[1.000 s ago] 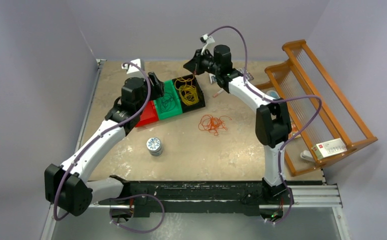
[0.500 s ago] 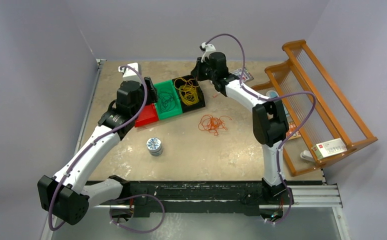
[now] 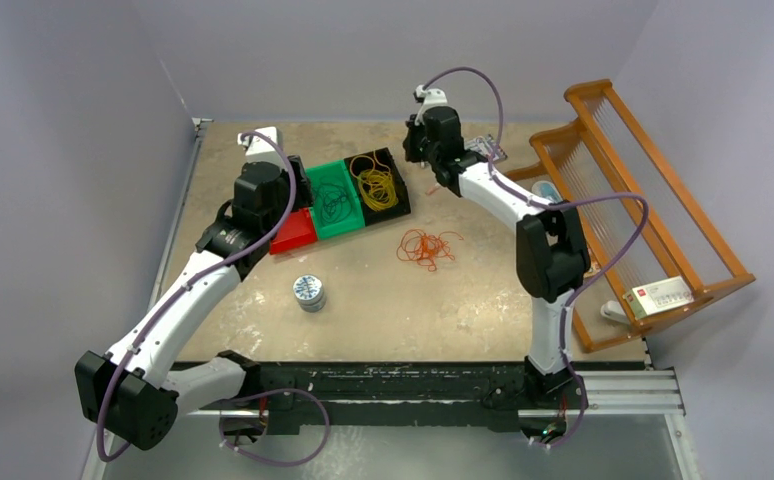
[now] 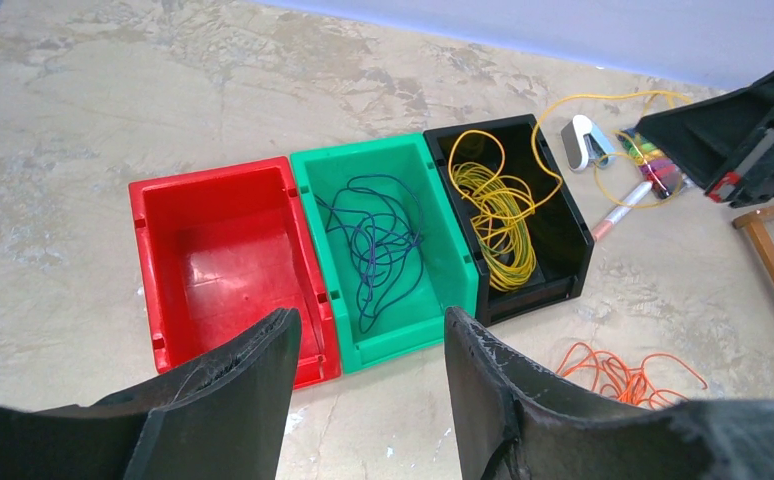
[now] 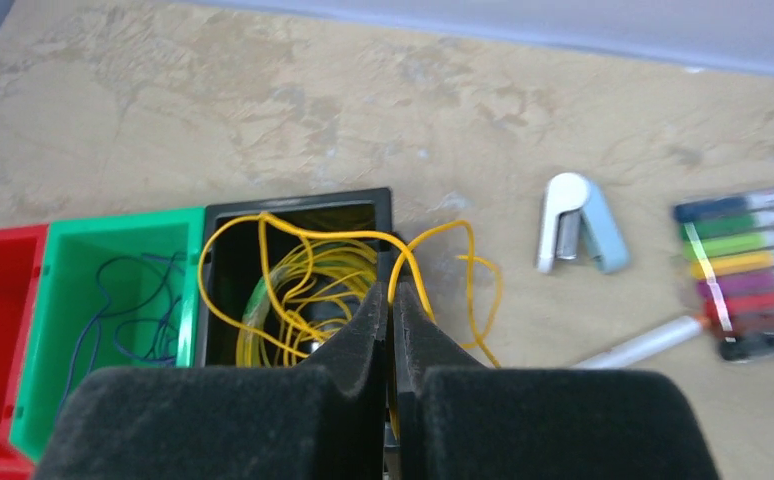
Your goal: Untangle the cables
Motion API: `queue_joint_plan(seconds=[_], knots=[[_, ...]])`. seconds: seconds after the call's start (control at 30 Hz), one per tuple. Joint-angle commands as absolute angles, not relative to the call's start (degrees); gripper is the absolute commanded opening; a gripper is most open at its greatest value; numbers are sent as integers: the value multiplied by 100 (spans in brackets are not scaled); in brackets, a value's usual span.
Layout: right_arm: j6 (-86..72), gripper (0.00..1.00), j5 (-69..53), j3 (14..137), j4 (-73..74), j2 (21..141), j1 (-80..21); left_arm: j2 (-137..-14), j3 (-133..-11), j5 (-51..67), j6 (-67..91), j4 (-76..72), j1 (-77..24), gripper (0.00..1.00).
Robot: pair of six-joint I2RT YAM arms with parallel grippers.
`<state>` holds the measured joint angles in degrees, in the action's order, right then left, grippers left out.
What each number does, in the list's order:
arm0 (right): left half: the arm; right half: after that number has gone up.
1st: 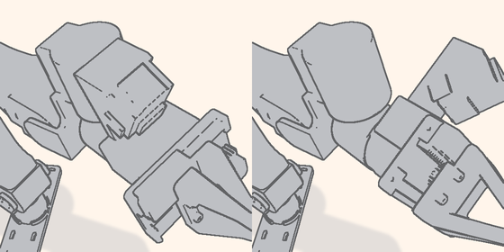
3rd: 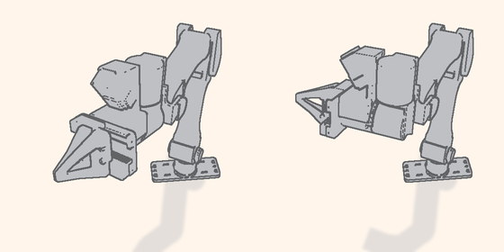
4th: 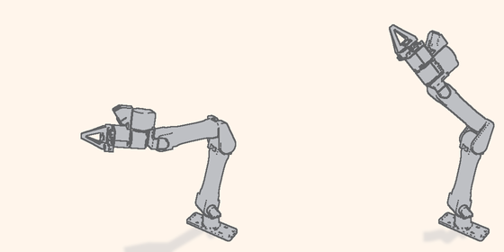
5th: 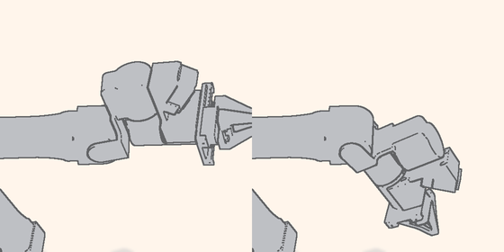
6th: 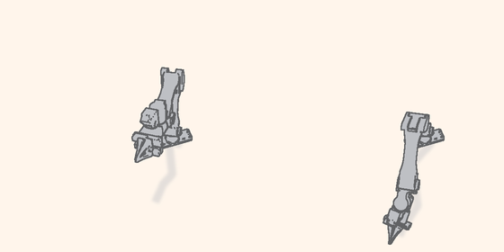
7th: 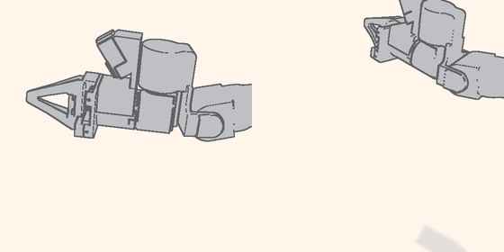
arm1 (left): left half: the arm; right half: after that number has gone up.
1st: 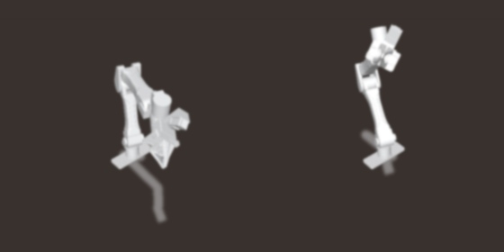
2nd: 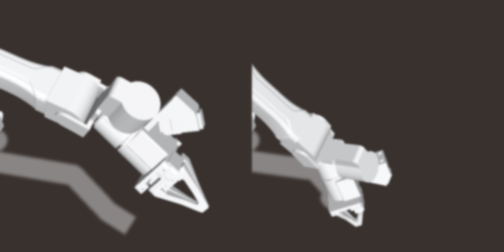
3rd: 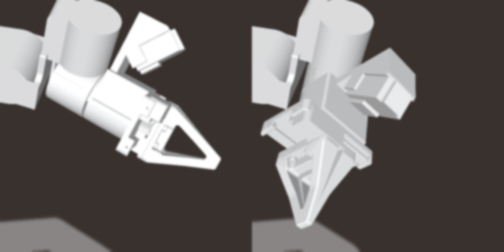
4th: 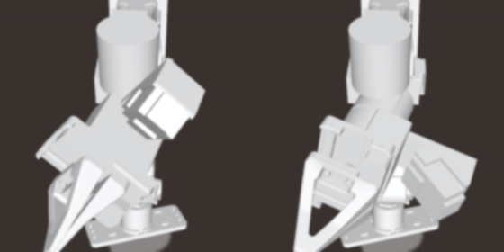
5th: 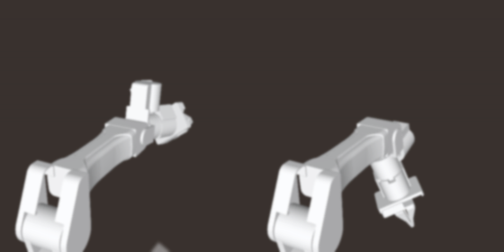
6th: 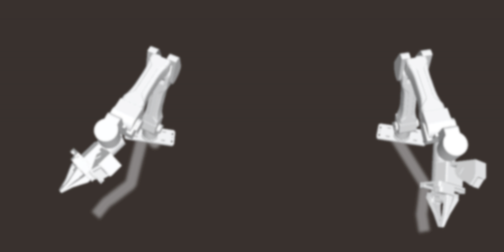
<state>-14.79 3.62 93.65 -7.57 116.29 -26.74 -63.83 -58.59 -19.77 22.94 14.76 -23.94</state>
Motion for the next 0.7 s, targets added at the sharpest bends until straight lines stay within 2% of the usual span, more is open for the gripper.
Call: queue_joint_plan(seconds=[0.0,0.33,0.67], knots=[[-1201,0,953,9404,-843,11095,-2689,-6266,-5886,-2079,2215,1362,-2347,54],[-817,0,1307,9436,-781,10936,-2678,-6289,-5892,-2104,2210,1384,-2349,54],[-378,0,86,9337,-1011,11012,-2698,-6327,-5917,-2147,2182,1424,-2347,54]])
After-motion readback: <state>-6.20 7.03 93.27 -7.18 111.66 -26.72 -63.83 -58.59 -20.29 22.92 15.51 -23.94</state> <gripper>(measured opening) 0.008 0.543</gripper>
